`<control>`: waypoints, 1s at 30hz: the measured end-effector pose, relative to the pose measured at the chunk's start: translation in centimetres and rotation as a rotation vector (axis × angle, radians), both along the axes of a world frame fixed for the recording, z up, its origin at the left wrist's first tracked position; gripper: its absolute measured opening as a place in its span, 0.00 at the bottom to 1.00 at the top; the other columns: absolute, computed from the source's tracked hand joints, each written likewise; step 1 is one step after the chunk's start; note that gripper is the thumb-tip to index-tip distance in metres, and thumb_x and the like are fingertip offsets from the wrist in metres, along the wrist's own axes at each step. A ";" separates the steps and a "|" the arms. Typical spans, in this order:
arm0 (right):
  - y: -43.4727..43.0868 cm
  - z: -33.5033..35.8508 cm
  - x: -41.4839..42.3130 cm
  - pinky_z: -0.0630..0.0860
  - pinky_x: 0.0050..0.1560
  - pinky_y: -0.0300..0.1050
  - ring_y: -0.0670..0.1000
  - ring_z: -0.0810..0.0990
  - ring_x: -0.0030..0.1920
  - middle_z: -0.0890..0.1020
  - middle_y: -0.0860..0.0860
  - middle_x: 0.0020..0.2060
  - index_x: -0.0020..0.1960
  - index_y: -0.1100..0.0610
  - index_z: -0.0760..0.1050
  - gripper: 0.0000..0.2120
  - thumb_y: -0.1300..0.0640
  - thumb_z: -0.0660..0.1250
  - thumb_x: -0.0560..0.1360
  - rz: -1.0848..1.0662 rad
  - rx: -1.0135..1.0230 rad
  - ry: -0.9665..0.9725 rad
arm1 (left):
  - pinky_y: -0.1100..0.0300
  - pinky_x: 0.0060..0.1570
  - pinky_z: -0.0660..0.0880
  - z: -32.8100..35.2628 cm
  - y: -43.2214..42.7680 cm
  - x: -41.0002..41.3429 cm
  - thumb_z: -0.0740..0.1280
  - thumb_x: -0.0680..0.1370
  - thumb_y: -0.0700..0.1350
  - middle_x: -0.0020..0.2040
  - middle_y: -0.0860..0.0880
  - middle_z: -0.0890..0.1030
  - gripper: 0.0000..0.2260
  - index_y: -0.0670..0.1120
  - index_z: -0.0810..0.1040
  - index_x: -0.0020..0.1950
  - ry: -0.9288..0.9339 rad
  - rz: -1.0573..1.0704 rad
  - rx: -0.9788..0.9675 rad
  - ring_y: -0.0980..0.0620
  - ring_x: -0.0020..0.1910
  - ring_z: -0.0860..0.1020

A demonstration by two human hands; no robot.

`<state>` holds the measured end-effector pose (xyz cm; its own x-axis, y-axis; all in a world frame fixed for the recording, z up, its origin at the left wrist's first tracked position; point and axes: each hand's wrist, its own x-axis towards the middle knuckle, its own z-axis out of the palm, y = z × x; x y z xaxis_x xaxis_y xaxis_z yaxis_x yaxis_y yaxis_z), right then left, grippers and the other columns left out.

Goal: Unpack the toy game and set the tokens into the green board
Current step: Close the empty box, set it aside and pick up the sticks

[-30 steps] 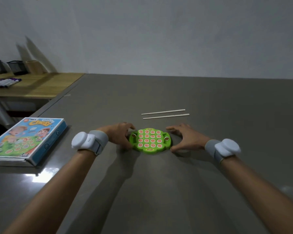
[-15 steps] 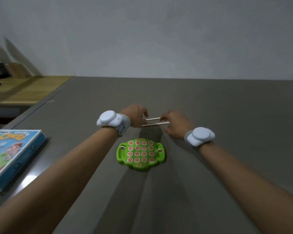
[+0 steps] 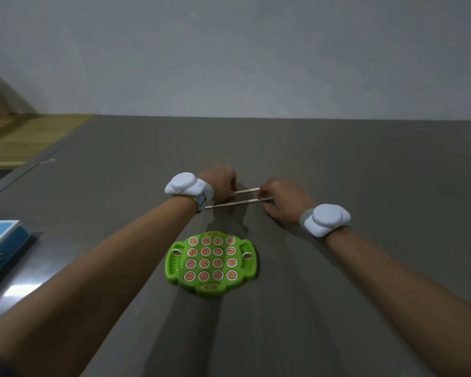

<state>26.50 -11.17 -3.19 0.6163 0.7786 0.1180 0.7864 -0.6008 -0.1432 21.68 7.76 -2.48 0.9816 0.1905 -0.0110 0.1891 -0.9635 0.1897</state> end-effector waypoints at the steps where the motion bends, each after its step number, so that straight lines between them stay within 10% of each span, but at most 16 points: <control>1: 0.0 0.0 0.1 0.75 0.56 0.50 0.58 0.79 0.54 0.81 0.54 0.52 0.55 0.54 0.80 0.13 0.60 0.64 0.73 0.006 -0.005 -0.001 | 0.51 0.52 0.80 0.0 0.0 0.2 0.70 0.72 0.41 0.49 0.45 0.84 0.06 0.45 0.84 0.48 -0.004 -0.003 -0.005 0.45 0.49 0.82; 8: -0.2 0.3 0.2 0.76 0.55 0.51 0.56 0.78 0.54 0.80 0.53 0.52 0.52 0.53 0.81 0.10 0.60 0.64 0.75 0.012 -0.016 0.032 | 0.61 0.41 0.72 0.2 0.4 0.6 0.71 0.71 0.37 0.45 0.43 0.85 0.05 0.42 0.84 0.46 -0.039 -0.054 0.004 0.45 0.46 0.82; 30: -4.3 3.9 -10.1 0.76 0.49 0.50 0.54 0.79 0.51 0.80 0.51 0.49 0.50 0.54 0.80 0.06 0.59 0.66 0.75 0.150 0.121 -0.044 | 0.54 0.50 0.78 4.3 1.1 -7.5 0.70 0.73 0.35 0.47 0.42 0.86 0.06 0.41 0.85 0.47 -0.114 -0.070 0.039 0.44 0.48 0.82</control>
<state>16.41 -15.47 0.72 0.4870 0.8396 0.2404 0.8727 -0.4572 -0.1711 14.15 8.86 1.81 0.9870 0.1196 0.1072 0.1005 -0.9806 0.1685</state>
